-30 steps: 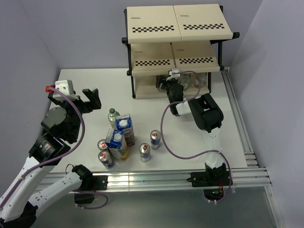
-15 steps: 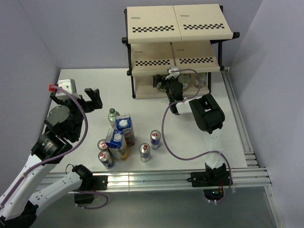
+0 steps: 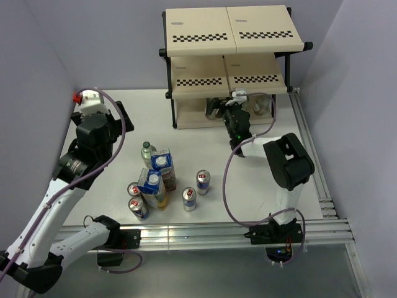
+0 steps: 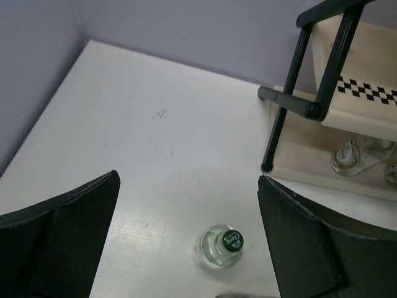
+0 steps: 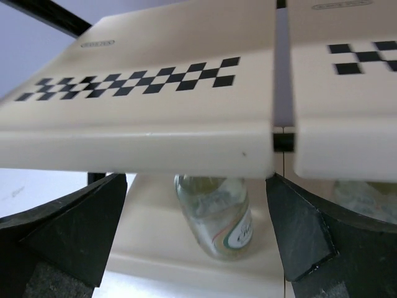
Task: Place and organize the beverage onto the shelf
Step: Place the drink on the shelf, then pick up the drink from the center of the board.
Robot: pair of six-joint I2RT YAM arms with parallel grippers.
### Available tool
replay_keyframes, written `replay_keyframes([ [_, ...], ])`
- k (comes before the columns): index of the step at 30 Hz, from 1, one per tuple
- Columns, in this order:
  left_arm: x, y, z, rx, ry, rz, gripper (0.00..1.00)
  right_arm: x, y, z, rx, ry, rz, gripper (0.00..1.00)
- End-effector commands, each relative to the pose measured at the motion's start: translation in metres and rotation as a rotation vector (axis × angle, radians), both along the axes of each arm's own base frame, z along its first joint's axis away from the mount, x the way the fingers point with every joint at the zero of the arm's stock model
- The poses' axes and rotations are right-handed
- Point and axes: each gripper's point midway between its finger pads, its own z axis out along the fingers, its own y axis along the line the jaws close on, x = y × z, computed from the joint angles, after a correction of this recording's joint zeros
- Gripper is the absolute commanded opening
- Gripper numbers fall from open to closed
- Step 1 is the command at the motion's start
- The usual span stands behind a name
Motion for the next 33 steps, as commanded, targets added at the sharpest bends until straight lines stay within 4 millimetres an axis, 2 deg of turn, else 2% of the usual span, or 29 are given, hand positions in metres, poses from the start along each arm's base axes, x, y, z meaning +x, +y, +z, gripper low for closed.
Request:
replay_keyframes([
  [1, 0.006, -0.007, -0.003, -0.069, 0.067, -0.008, 0.99, -0.019, -0.006, 0.029, 0.094, -0.028, 0.001, 1.0],
  [3, 0.008, -0.008, -0.017, -0.087, 0.151, 0.002, 0.99, -0.033, -0.01, 0.034, 0.113, -0.007, 0.001, 1.0],
  [4, 0.01, -0.01, -0.023, -0.095, 0.179, 0.007, 1.0, -0.038, -0.009, 0.027, 0.103, 0.037, 0.007, 1.0],
  [5, 0.015, -0.014, -0.036, -0.098, 0.231, 0.008, 1.0, -0.044, -0.01, 0.034, 0.101, 0.038, 0.011, 1.0],
  [7, 0.019, -0.022, -0.053, -0.128, 0.282, 0.004, 0.99, -0.05, -0.009, 0.032, 0.073, 0.056, 0.009, 1.0],
  [8, 0.019, -0.028, -0.057, -0.147, 0.297, -0.019, 1.0, -0.053, -0.009, 0.039, 0.072, 0.05, 0.012, 1.0],
  [10, 0.02, -0.036, -0.072, -0.174, 0.339, -0.034, 0.99, -0.055, -0.013, 0.033, 0.049, 0.103, -0.002, 1.0],
  [11, 0.02, -0.038, -0.077, -0.18, 0.36, -0.037, 0.99, -0.061, -0.016, 0.041, 0.055, 0.101, -0.004, 1.0],
  [13, 0.02, -0.043, -0.096, -0.186, 0.426, -0.032, 1.0, -0.07, -0.022, 0.038, 0.067, 0.137, -0.019, 1.0],
  [14, 0.021, -0.044, -0.102, -0.187, 0.439, -0.027, 1.0, -0.079, -0.026, 0.046, 0.079, 0.13, -0.022, 1.0],
  [16, 0.023, -0.051, -0.119, -0.186, 0.479, -0.052, 1.0, -0.09, -0.033, 0.039, 0.075, 0.181, -0.042, 1.0],
  [17, 0.027, -0.056, -0.123, -0.192, 0.479, -0.067, 0.99, -0.099, -0.035, 0.046, 0.079, 0.178, -0.039, 1.0],
  [19, 0.028, -0.068, -0.139, -0.202, 0.527, -0.114, 0.96, -0.111, -0.042, 0.036, 0.064, 0.225, -0.052, 1.0],
  [20, 0.029, -0.072, -0.144, -0.202, 0.543, -0.13, 0.93, -0.119, -0.045, 0.046, 0.08, 0.209, -0.048, 1.0],
  [22, 0.031, -0.08, -0.159, -0.196, 0.591, -0.161, 0.91, -0.129, -0.046, 0.046, 0.097, 0.217, -0.034, 1.0],
  [23, 0.031, -0.081, -0.164, -0.187, 0.606, -0.161, 0.84, -0.137, -0.046, 0.045, 0.1, 0.209, -0.009, 1.0],
  [25, 0.032, -0.076, -0.175, -0.15, 0.639, -0.113, 0.78, -0.143, -0.046, 0.041, 0.1, 0.202, 0.003, 1.0],
  [26, 0.032, -0.075, -0.178, -0.136, 0.646, -0.104, 0.7, -0.145, -0.047, 0.044, 0.105, 0.197, 0.002, 1.0],
  [29, 0.029, -0.074, -0.188, -0.103, 0.68, -0.099, 0.58, -0.148, -0.049, 0.039, 0.098, 0.209, 0.002, 1.0],
  [33, 0.023, -0.067, -0.194, -0.077, 0.697, -0.069, 0.52, -0.149, -0.05, 0.038, 0.108, 0.193, -0.002, 1.0],
])
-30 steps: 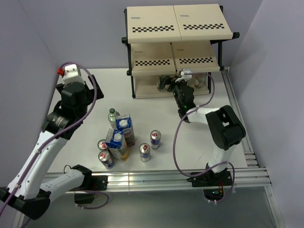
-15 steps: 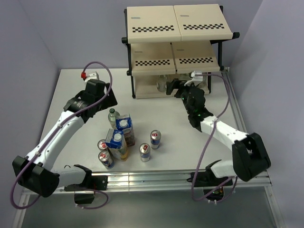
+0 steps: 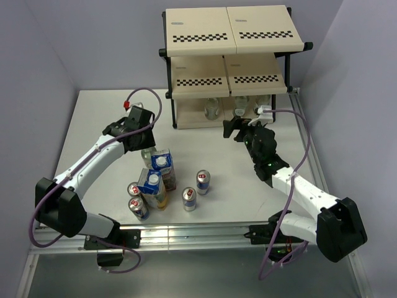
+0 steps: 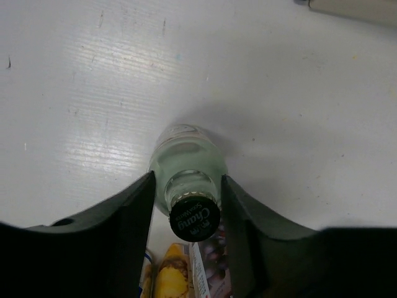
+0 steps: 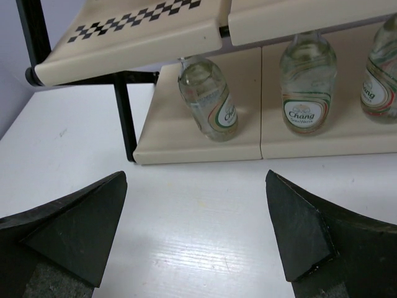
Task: Place and organize the beverage onto the shelf
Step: Pick up the drink from the center of the board.
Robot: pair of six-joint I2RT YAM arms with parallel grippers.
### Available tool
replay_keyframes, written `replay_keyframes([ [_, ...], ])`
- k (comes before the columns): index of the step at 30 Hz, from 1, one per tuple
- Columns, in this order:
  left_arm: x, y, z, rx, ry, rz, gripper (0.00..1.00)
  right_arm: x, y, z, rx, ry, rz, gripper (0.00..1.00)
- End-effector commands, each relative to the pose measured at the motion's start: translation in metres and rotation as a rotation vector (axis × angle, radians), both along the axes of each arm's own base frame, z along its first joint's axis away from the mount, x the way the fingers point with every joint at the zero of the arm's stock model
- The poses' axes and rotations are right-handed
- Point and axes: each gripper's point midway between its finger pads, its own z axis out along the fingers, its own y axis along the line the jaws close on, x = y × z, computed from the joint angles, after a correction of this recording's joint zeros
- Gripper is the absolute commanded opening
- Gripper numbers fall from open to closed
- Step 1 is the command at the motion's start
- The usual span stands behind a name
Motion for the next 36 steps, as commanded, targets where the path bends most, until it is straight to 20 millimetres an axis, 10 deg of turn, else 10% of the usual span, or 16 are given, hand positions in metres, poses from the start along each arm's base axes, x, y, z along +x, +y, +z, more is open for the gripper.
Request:
replay_keyframes([
  [1, -0.003, 0.006, 0.002, 0.027, -0.012, 0.012, 0.47, -0.003, 0.002, 0.01, 0.031, -0.036, 0.006, 1.0],
  [6, -0.002, 0.004, 0.006, 0.03, -0.017, 0.013, 0.01, 0.001, 0.007, 0.005, 0.046, -0.024, 0.022, 1.0],
  [20, 0.017, 0.008, 0.095, 0.01, -0.256, 0.011, 0.0, -0.003, 0.032, 0.016, 0.005, -0.027, 0.165, 1.0],
  [25, 0.018, 0.018, 0.145, 0.001, -0.408, 0.018, 0.0, -0.015, 0.066, 0.036, 0.032, -0.033, 0.36, 1.0],
  [36, 0.003, -0.032, 0.246, -0.146, -0.656, -0.348, 0.0, -0.093, 0.168, 0.089, -0.167, -0.153, 0.973, 0.96],
])
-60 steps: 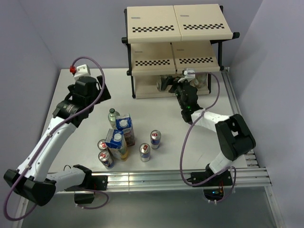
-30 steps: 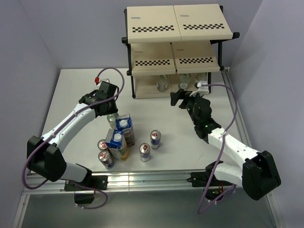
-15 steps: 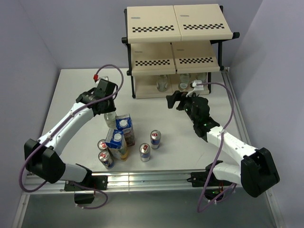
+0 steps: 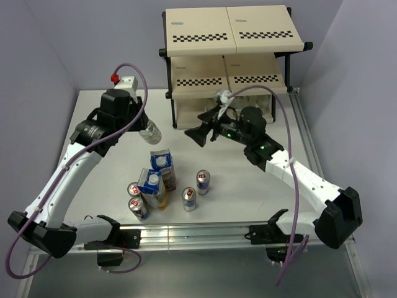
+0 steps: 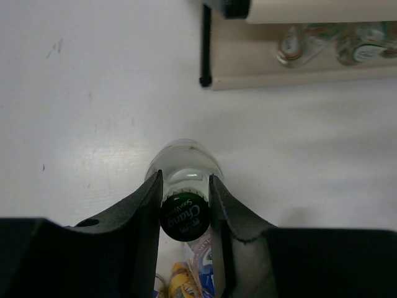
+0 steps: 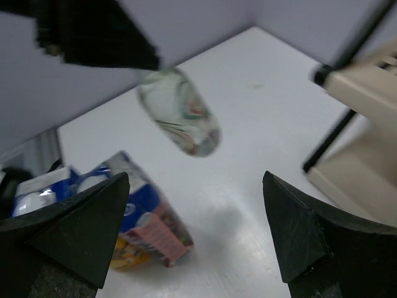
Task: Place and organize the beverage onto the shelf
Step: Pick up the drink from the center of the board, then place the drink on the shelf.
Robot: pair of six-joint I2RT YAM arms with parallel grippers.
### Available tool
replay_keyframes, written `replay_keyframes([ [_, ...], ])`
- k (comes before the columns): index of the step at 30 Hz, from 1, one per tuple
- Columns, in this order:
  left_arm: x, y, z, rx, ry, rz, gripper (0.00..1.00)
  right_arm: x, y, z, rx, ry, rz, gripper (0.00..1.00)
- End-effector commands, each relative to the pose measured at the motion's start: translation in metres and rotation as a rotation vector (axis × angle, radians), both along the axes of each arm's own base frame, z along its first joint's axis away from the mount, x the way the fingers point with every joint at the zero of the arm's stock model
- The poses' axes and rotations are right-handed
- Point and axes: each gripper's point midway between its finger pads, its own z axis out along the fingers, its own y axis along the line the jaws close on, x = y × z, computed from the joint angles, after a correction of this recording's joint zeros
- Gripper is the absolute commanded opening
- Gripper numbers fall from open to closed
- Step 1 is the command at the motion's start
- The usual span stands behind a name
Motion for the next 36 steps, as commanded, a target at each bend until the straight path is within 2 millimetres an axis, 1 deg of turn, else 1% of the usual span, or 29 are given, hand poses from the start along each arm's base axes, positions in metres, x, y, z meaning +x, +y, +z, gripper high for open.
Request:
replay_keyframes([
  [1, -0.001, -0.033, 0.103, -0.123, -0.301, -0.213, 0.0, -0.03, 0.035, 0.023, -0.078, -0.099, 0.237, 0.94],
  [2, -0.003, -0.037, 0.114, -0.133, -0.325, -0.238, 0.0, -0.03, 0.04, 0.025, -0.09, -0.106, 0.251, 0.93],
  [3, -0.004, -0.04, 0.12, -0.139, -0.339, -0.262, 0.0, -0.031, 0.046, 0.025, -0.117, -0.121, 0.257, 0.93],
  [4, -0.006, -0.045, 0.123, -0.141, -0.343, -0.293, 0.0, -0.026, 0.053, 0.032, -0.126, -0.14, 0.252, 0.93],
  [5, -0.008, -0.048, 0.132, -0.15, -0.361, -0.315, 0.0, -0.023, 0.056, 0.033, -0.142, -0.148, 0.246, 0.93],
  [6, -0.009, -0.052, 0.133, -0.15, -0.36, -0.336, 0.0, -0.017, 0.058, 0.03, -0.172, -0.152, 0.218, 0.93],
  [7, -0.01, -0.055, 0.134, -0.146, -0.359, -0.355, 0.0, -0.014, 0.066, 0.031, -0.188, -0.145, 0.219, 0.93],
  [9, -0.014, -0.061, 0.14, -0.156, -0.364, -0.395, 0.0, -0.008, 0.07, 0.028, -0.217, -0.134, 0.204, 0.93],
  [10, -0.016, -0.065, 0.142, -0.159, -0.365, -0.412, 0.0, -0.009, 0.077, 0.03, -0.221, -0.142, 0.212, 0.92],
  [12, -0.019, -0.071, 0.146, -0.167, -0.369, -0.454, 0.0, -0.007, 0.082, 0.025, -0.238, -0.151, 0.213, 0.92],
  [13, -0.021, -0.074, 0.149, -0.169, -0.374, -0.47, 0.0, -0.008, 0.088, 0.024, -0.249, -0.149, 0.224, 0.92],
  [15, -0.023, -0.079, 0.155, -0.173, -0.387, -0.494, 0.0, -0.007, 0.092, 0.023, -0.258, -0.137, 0.233, 0.92],
  [17, -0.027, -0.083, 0.16, -0.176, -0.4, -0.519, 0.0, -0.005, 0.096, 0.019, -0.261, -0.126, 0.233, 0.91],
  [20, -0.033, -0.093, 0.164, -0.183, -0.408, -0.577, 0.0, 0.002, 0.101, 0.018, -0.252, -0.129, 0.209, 0.89],
  [22, -0.034, -0.099, 0.162, -0.179, -0.401, -0.604, 0.0, 0.004, 0.103, 0.018, -0.25, -0.134, 0.207, 0.86],
  [23, -0.035, -0.101, 0.163, -0.175, -0.403, -0.607, 0.0, 0.003, 0.104, 0.02, -0.249, -0.14, 0.214, 0.82],
  [24, -0.032, -0.102, 0.157, -0.162, -0.384, -0.605, 0.0, 0.003, 0.105, 0.021, -0.249, -0.141, 0.222, 0.81],
  [25, -0.032, -0.103, 0.155, -0.149, -0.382, -0.601, 0.0, 0.001, 0.106, 0.022, -0.251, -0.14, 0.229, 0.79],
  [26, -0.031, -0.104, 0.155, -0.139, -0.383, -0.6, 0.0, 0.001, 0.106, 0.022, -0.251, -0.141, 0.232, 0.78],
  [27, -0.03, -0.105, 0.15, -0.126, -0.367, -0.598, 0.0, 0.0, 0.107, 0.023, -0.247, -0.146, 0.241, 0.78],
  [30, -0.028, -0.106, 0.144, -0.093, -0.359, -0.588, 0.0, -0.004, 0.107, 0.025, -0.248, -0.161, 0.258, 0.79],
  [33, -0.029, -0.108, 0.138, -0.061, -0.354, -0.596, 0.0, -0.005, 0.107, 0.027, -0.252, -0.162, 0.262, 0.79],
  [34, -0.032, -0.11, 0.135, -0.055, -0.344, -0.607, 0.0, -0.005, 0.107, 0.029, -0.248, -0.164, 0.261, 0.79],
  [36, -0.032, -0.111, 0.134, -0.045, -0.346, -0.606, 0.0, -0.008, 0.105, 0.036, -0.226, -0.173, 0.256, 0.81],
])
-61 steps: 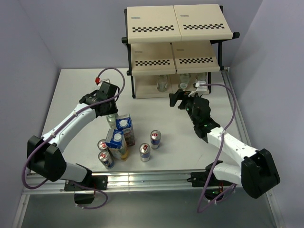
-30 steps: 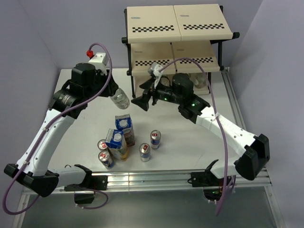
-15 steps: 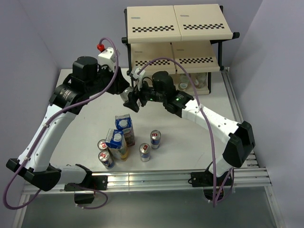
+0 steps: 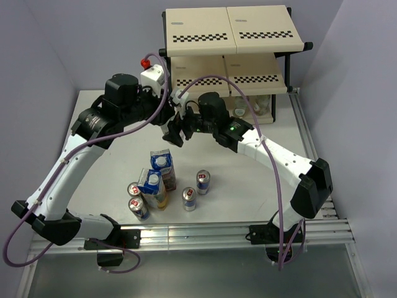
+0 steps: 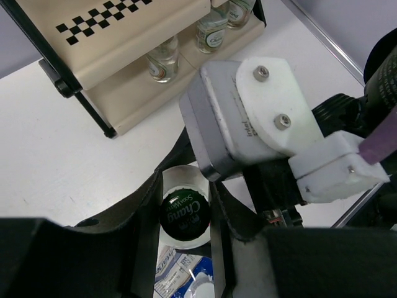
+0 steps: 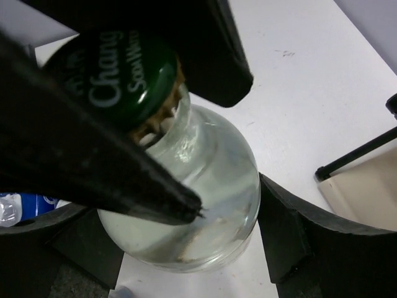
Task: Place and organize the beverage onto the shelf
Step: Place the drink on the shelf.
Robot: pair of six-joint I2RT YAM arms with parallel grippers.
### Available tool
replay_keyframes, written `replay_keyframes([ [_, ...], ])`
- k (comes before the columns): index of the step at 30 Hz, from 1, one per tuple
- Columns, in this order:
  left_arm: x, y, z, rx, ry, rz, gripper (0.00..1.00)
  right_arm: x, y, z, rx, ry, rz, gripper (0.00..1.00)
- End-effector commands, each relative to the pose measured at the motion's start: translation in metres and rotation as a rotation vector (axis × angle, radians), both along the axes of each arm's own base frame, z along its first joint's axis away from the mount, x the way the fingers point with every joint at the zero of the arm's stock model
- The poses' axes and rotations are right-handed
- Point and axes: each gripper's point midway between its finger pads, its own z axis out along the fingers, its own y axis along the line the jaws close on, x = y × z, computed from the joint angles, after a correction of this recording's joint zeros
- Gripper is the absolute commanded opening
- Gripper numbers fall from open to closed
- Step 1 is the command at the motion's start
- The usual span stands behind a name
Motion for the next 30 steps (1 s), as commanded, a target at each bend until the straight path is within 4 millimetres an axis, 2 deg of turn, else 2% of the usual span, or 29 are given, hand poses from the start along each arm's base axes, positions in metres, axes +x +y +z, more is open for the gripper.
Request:
replay_keyframes([
  [1, -0.005, -0.012, 0.052, -0.087, -0.155, -0.039, 0.0, -0.002, 0.007, 0.056, 0.119, -0.11, 0.021, 0.82],
  [7, -0.002, -0.012, 0.05, -0.08, -0.152, -0.028, 0.0, -0.014, 0.002, 0.076, 0.186, -0.131, 0.041, 0.87],
  [10, -0.003, -0.012, 0.052, -0.082, -0.154, -0.029, 0.0, -0.014, 0.001, 0.078, 0.188, -0.14, 0.036, 0.85],
  [11, -0.002, -0.011, 0.052, -0.082, -0.156, -0.025, 0.0, -0.012, 0.0, 0.076, 0.177, -0.142, 0.031, 0.81],
  [15, -0.003, -0.01, 0.054, -0.083, -0.161, -0.024, 0.0, -0.01, 0.0, 0.067, 0.143, -0.132, 0.03, 0.76],
  [20, -0.003, -0.009, 0.059, -0.088, -0.175, -0.018, 0.0, -0.009, 0.0, 0.058, 0.121, -0.127, 0.026, 0.82],
  [30, -0.004, -0.007, 0.065, -0.096, -0.188, -0.014, 0.0, -0.002, -0.003, 0.043, 0.078, -0.119, -0.007, 0.87],
])
